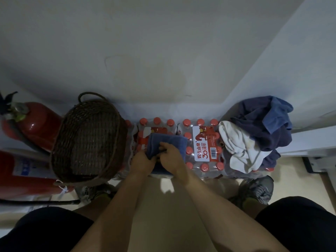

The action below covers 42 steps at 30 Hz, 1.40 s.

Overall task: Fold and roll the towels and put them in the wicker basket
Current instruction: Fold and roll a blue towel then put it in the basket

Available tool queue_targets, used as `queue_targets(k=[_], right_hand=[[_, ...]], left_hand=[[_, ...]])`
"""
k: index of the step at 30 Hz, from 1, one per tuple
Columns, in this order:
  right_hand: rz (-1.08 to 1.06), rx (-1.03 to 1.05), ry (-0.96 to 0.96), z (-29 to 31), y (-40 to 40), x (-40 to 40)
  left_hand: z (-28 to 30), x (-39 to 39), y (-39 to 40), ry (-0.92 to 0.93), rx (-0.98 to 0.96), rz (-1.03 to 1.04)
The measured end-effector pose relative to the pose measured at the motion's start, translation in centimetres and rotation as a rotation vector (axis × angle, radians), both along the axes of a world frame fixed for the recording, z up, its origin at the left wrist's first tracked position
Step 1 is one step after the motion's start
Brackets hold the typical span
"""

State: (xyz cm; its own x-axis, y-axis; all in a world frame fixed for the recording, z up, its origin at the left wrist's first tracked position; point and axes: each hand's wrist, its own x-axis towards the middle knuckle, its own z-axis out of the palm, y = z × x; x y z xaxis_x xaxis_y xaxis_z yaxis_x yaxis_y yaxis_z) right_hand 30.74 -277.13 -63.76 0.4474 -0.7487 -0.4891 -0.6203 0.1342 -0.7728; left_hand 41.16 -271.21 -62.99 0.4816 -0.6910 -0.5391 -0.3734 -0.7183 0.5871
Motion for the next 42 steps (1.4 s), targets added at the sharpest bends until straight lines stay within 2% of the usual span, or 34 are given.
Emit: queue_targets(k=[7,10,13,15,17,20,21,23,24,28,32,37,40,42], right_hand=[[0.066,0.12,-0.059,-0.2,-0.3,-1.8],[0.119,0.08,-0.007,0.8,-1.0,-2.9],[0.248,-0.144,0.145,3.3,-2.6,-4.5],[0.357,-0.43,0.219,5.7,-3.2,-5.7],[0.593,-0.688,0.22,7.8,-3.1,-7.0],[0.871,-0.945,0.243,10.2,-3.2,-9.6],[0.904,-1.03,0.265,10.8,-3.6,-10.7],[0.934,-1.1,0.314,11.7,-4.4,-12.7],[0.924,-1.062,0.329,11.9,-4.8,-13.6],[0.769,-0.73,0.256,11.9,-5.0,-16.5],[0.691,-0.247,0.269,10.9,-5.6,-18.9],[0.622,0.057,0.332,9.5,-7.0,-21.0],[0.474,0.323,0.269,8.6,-8.0,-21.7],[0.361,0.366,0.187,8.1,-8.4,-21.8]], left_hand=[[-0.3,-0.1,-0.1,0.057,0.065,-0.028],[-0.4,-0.5,0.0,0.126,0.065,0.004],[0.7,-1.1,-0.5,0.09,-0.004,-0.042],[2.0,-2.2,-1.2,0.087,-0.083,-0.143],[3.9,-3.8,-1.7,0.031,-0.171,-0.269],[6.2,-6.0,-1.8,-0.117,-0.384,-0.482],[6.8,-6.4,-1.9,-0.108,-0.413,-0.515],[8.4,-6.7,-2.4,-0.085,-0.339,-0.561],[9.1,-6.7,-2.6,-0.067,-0.305,-0.607],[11.5,-7.3,-3.4,0.04,-0.465,-0.87],[10.8,-7.3,-3.0,0.1,-0.362,-0.951],[7.8,-6.8,-3.3,0.282,-0.171,-0.78],[6.1,-6.6,-4.2,0.384,-0.169,-0.613],[5.1,-6.8,-5.0,0.401,-0.205,-0.506]])
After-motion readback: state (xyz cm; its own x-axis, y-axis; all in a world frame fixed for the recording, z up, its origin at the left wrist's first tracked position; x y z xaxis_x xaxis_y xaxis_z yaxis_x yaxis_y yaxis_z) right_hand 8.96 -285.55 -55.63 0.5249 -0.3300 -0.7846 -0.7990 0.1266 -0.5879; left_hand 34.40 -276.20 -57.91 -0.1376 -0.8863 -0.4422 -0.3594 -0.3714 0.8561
